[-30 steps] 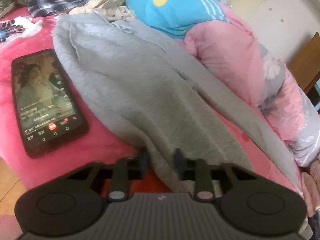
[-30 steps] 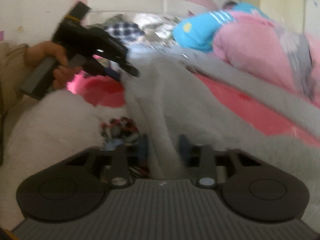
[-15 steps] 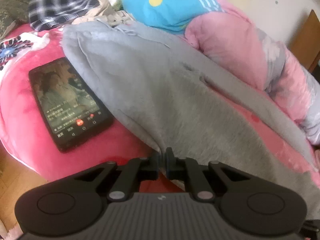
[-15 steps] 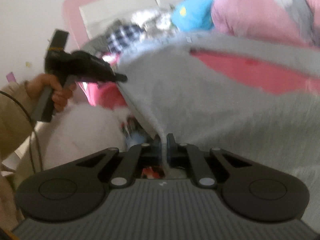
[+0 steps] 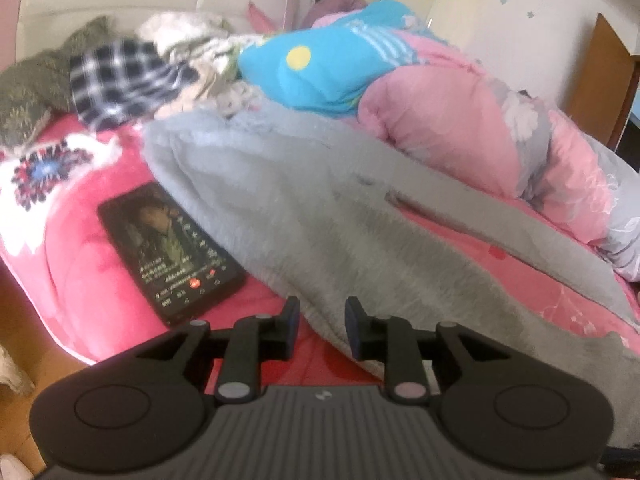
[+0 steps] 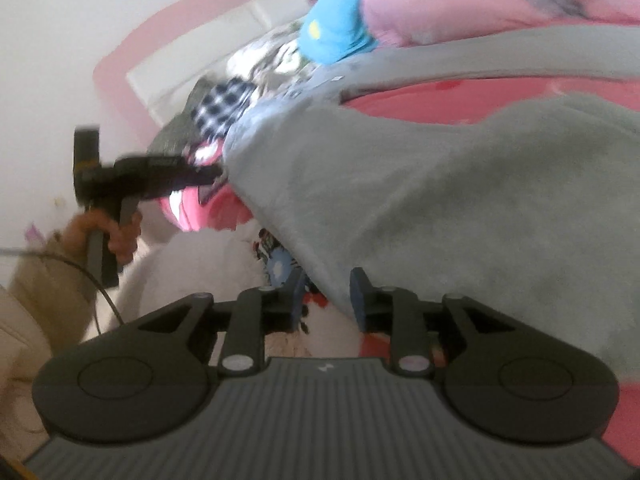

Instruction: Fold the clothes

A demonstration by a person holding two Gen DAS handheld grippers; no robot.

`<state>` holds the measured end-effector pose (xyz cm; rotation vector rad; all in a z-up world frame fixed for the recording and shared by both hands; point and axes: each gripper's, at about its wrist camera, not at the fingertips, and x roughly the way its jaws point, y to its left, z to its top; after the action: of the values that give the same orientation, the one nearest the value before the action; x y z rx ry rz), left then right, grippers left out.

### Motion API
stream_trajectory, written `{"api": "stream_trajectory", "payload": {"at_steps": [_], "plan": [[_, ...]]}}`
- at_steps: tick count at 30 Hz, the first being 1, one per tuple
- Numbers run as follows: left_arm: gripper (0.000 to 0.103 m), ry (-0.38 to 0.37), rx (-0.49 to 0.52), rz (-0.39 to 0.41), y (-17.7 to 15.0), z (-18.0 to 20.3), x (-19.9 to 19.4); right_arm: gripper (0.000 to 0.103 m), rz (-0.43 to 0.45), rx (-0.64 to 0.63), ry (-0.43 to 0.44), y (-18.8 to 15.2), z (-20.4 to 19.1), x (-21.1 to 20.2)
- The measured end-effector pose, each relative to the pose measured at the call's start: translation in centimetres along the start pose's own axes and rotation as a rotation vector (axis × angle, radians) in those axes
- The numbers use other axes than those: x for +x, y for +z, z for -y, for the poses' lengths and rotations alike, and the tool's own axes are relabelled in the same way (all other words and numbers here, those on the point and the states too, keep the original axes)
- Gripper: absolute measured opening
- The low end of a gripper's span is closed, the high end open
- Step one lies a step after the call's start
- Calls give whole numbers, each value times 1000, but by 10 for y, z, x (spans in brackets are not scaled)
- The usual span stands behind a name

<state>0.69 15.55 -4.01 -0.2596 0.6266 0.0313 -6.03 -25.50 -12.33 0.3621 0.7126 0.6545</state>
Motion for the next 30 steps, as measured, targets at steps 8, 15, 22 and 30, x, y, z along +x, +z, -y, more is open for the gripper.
{"api": "stream_trajectory", "payload": {"at_steps": [8, 15, 22, 30], "plan": [[31, -266, 101, -48, -8, 66, 16, 32, 199, 372, -163, -40, 49, -89], [30, -327, 66, -178, -16, 96, 57, 34, 505, 755, -303, -74, 99, -165], [30, -276, 88, -235, -19, 100, 67, 34, 574, 941, -258, -81, 132, -157], [31, -229, 175, -247, -23, 109, 67, 6, 576, 852, -310, -35, 144, -159]]}}
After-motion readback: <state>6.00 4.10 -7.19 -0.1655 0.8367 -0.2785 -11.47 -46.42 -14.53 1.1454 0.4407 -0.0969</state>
